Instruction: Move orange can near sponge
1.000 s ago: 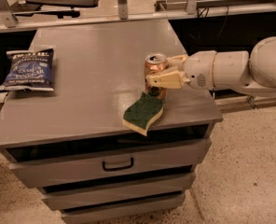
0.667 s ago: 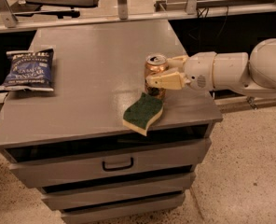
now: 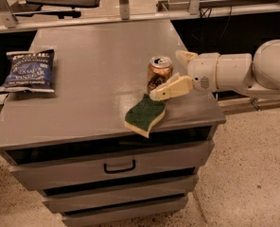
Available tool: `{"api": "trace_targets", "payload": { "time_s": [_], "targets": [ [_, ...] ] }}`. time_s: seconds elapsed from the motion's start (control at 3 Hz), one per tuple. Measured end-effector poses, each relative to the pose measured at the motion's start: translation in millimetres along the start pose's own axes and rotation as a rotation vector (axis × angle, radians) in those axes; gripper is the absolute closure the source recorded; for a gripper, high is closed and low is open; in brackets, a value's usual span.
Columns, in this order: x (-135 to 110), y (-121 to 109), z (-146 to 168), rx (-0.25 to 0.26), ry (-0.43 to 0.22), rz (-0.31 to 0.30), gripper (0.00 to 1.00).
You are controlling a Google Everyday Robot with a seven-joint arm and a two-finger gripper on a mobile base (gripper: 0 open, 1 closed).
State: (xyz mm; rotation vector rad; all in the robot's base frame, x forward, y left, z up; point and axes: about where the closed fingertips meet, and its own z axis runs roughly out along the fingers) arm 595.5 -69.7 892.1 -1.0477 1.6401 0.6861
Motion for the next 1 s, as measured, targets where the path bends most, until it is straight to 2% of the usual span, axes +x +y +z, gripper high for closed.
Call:
{"api": "trace_targets", "payload": {
  "time_s": [0.33,0.67,1.0],
  "targets": [
    [-6.2,-5.5,-35.5,0.043,0.000,-0.010,0.00],
    [-29.3,-14.9,-113.0,0.135,0.012,-0.053,0.00],
    [-32.2,-15.8,-121.5,0.143,0.012,-0.057,0.00]
  ]
}}
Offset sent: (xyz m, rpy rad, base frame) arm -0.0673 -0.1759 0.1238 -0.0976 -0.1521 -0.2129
